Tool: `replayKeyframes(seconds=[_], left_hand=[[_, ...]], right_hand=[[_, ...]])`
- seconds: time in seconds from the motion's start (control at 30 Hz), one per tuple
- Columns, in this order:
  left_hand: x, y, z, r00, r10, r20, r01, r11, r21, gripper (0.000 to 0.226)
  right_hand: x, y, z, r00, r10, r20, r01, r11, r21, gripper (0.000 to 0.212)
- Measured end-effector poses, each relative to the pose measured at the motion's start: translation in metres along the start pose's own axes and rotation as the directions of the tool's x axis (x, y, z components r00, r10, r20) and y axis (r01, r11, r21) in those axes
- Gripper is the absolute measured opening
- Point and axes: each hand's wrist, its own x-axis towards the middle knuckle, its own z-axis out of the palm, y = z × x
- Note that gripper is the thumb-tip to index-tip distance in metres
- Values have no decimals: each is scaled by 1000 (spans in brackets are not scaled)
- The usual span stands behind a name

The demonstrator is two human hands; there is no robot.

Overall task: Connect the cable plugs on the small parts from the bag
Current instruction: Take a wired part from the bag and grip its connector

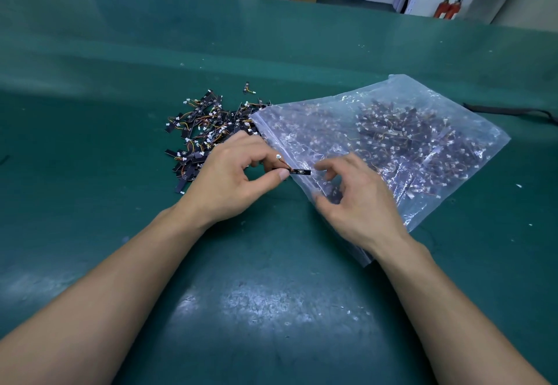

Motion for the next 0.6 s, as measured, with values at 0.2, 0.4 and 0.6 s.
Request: replayKeyframes(seconds=[0.2,0.4,0.6], left_hand=[[0,-2,3,998,-47,32,45,998,49,4],[12,1,12,992,-54,117,35,987,155,9],[56,25,51,962,-113,249,-3,907,422,22]], right_hand=[[2,-2,-3,984,107,-145,-80,980,180,28],[2,-7,-10,954,140,-267,-49,946,321,29],[3,-10,-15,926,121,-358,21,929,369,30]])
